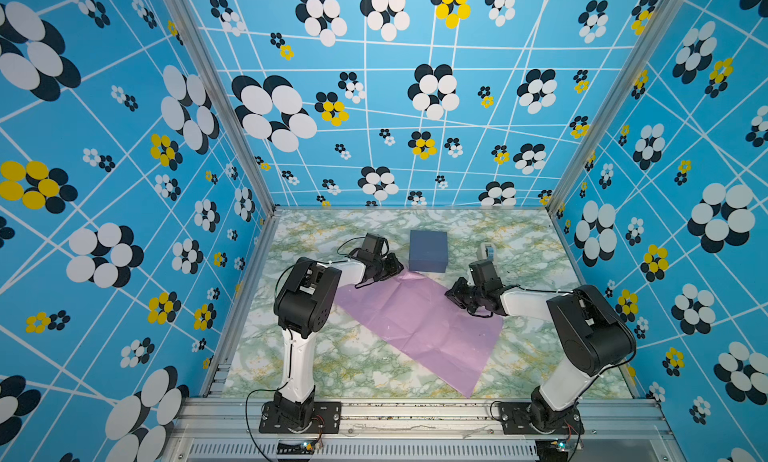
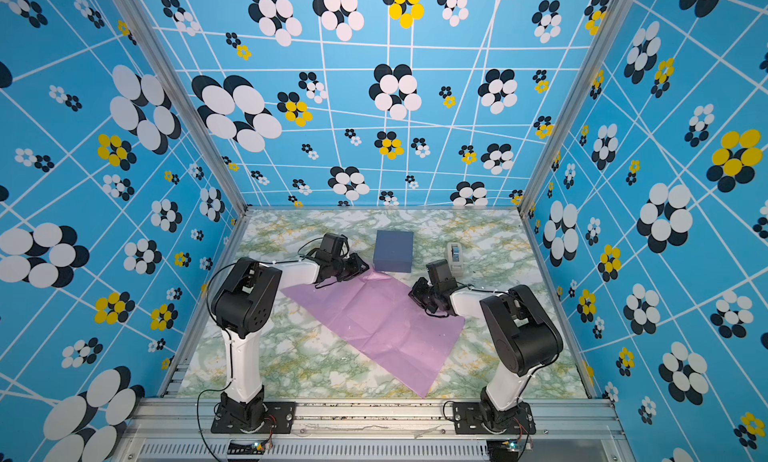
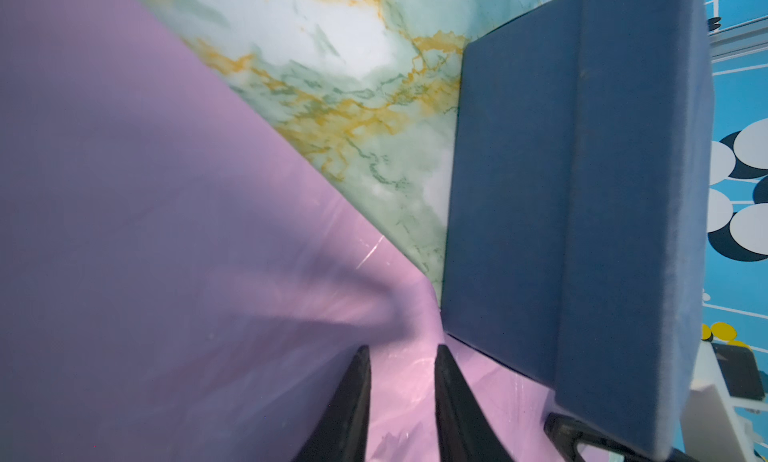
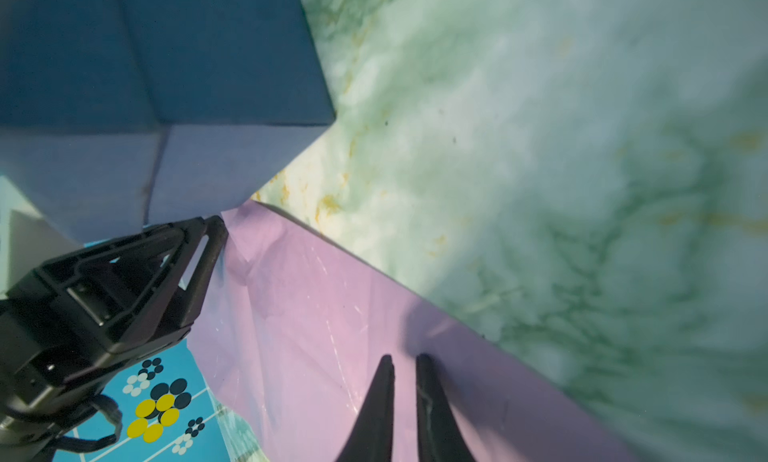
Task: Wrap the gift box in paper
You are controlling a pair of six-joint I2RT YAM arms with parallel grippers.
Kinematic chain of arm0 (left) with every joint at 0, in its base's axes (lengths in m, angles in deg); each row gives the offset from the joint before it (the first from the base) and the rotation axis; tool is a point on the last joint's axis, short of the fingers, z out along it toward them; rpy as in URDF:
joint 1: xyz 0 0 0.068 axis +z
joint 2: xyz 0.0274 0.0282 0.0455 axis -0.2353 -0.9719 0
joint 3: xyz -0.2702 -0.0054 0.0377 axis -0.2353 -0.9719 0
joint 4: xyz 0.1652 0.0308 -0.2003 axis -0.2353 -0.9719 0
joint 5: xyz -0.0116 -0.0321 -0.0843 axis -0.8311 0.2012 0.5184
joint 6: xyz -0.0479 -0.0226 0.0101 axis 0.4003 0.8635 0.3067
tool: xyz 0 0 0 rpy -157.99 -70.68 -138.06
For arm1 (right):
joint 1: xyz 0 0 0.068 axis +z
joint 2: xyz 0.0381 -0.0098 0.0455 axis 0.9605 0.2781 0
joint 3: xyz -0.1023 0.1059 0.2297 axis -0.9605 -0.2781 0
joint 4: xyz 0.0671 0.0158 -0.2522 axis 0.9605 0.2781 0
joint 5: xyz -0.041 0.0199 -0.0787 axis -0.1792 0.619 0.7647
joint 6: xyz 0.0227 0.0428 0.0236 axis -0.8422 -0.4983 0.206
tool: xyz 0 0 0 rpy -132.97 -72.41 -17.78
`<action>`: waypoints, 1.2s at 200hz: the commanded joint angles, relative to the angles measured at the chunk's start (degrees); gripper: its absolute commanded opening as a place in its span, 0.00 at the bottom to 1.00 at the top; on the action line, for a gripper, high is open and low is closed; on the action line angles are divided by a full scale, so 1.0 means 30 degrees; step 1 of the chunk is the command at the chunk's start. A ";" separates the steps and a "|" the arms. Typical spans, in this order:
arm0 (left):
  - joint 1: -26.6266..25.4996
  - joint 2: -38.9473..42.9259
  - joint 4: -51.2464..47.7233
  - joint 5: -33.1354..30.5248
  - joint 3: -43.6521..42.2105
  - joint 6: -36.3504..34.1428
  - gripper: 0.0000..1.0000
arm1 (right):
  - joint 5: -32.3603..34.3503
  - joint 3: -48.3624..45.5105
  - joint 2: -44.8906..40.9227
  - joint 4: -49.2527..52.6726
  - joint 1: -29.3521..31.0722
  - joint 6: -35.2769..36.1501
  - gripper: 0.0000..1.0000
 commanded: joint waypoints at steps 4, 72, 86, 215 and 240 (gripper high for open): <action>0.0315 0.0475 -0.1408 -0.0516 -0.1114 -0.0097 0.27 | 0.1418 -0.0211 0.1590 0.3581 -0.0597 0.1528 0.15; 0.0227 0.3692 0.0448 0.1155 -0.3368 -0.0186 0.34 | 0.1533 0.1314 -0.3500 0.7066 -0.0678 0.3811 0.55; 0.0227 0.4047 0.0367 0.1113 -0.3506 -0.0350 0.34 | 0.1762 0.1110 -0.5441 0.8431 -0.0325 0.3852 0.56; -0.0156 0.0266 -0.0420 -0.0712 -0.0752 -0.0407 0.18 | 0.0396 -0.1314 -0.1377 0.2454 0.1625 -0.0311 0.19; 0.0105 0.0224 -0.1043 -0.1439 -0.0966 -0.0413 0.16 | 0.0511 -0.1449 -0.0910 0.3576 0.0639 0.0624 0.16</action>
